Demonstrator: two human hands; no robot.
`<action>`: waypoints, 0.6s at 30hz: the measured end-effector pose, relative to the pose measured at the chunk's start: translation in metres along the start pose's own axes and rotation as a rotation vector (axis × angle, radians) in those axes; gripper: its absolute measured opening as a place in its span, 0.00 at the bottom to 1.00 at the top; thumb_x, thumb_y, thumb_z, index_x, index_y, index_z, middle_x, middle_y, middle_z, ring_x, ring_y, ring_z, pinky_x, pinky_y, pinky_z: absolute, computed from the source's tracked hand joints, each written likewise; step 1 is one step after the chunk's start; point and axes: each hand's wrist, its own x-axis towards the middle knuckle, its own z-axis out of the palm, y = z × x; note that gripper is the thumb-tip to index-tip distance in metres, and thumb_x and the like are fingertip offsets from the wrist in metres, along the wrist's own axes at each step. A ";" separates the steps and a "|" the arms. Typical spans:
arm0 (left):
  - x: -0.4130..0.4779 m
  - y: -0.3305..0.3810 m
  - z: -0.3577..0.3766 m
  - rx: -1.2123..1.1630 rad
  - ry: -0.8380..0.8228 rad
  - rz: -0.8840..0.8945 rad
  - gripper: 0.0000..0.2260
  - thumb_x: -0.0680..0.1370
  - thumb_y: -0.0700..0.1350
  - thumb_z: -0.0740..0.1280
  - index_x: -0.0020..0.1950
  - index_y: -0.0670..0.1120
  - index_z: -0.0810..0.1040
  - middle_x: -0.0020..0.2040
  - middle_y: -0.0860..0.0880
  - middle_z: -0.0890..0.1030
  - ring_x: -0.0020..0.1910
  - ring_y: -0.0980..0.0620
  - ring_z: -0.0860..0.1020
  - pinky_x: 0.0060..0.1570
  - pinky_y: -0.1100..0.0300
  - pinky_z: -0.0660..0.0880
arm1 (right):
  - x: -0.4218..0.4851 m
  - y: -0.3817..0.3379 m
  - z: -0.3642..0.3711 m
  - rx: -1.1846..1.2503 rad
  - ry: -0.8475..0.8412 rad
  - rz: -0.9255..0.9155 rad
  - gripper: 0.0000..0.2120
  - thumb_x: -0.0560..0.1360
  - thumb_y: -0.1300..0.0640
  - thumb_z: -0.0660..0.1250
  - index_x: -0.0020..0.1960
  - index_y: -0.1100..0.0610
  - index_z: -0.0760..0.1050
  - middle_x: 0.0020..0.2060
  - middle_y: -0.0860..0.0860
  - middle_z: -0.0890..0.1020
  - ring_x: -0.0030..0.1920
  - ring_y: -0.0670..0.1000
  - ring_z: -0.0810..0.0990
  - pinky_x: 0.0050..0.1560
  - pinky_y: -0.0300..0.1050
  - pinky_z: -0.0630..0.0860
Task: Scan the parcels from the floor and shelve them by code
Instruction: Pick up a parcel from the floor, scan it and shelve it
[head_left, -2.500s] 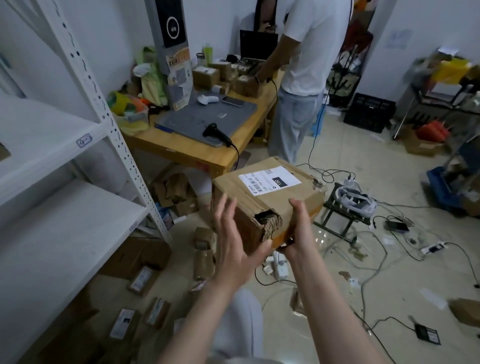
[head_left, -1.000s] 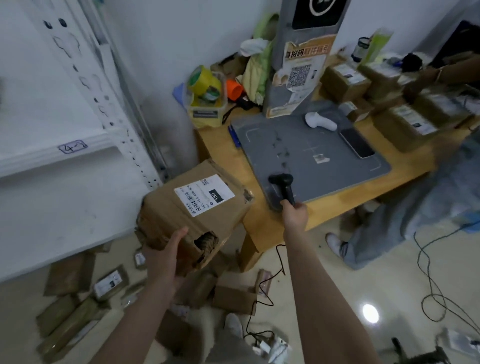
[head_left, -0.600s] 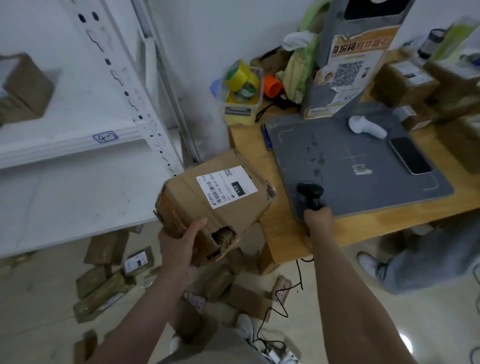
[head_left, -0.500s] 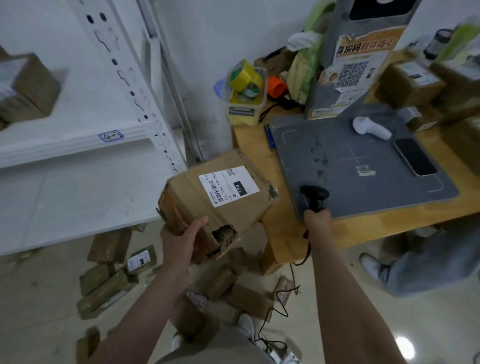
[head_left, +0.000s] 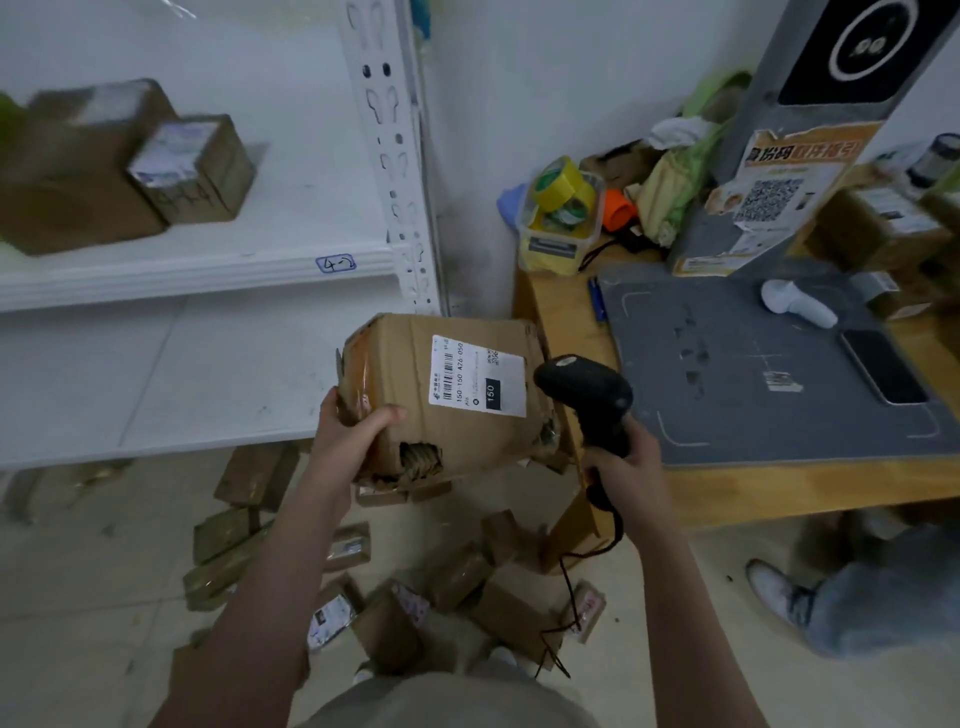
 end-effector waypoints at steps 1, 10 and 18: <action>-0.002 0.002 -0.006 0.012 -0.022 0.013 0.47 0.61 0.55 0.80 0.77 0.57 0.62 0.68 0.50 0.74 0.65 0.43 0.75 0.59 0.41 0.78 | -0.004 -0.006 0.003 -0.020 -0.034 -0.021 0.15 0.72 0.73 0.63 0.47 0.54 0.74 0.31 0.55 0.75 0.33 0.54 0.75 0.36 0.51 0.72; -0.004 0.016 -0.046 0.066 -0.137 0.106 0.60 0.50 0.57 0.78 0.81 0.56 0.58 0.69 0.52 0.72 0.64 0.48 0.75 0.59 0.50 0.75 | -0.030 -0.029 0.006 -0.165 -0.287 -0.281 0.04 0.76 0.64 0.70 0.49 0.58 0.78 0.31 0.48 0.79 0.32 0.49 0.78 0.36 0.45 0.75; -0.006 0.023 -0.052 0.059 -0.199 0.133 0.59 0.50 0.55 0.79 0.80 0.57 0.61 0.70 0.52 0.73 0.65 0.51 0.75 0.56 0.58 0.74 | -0.034 -0.037 0.017 -0.249 -0.340 -0.290 0.12 0.74 0.62 0.73 0.57 0.53 0.79 0.39 0.41 0.84 0.42 0.41 0.83 0.40 0.35 0.76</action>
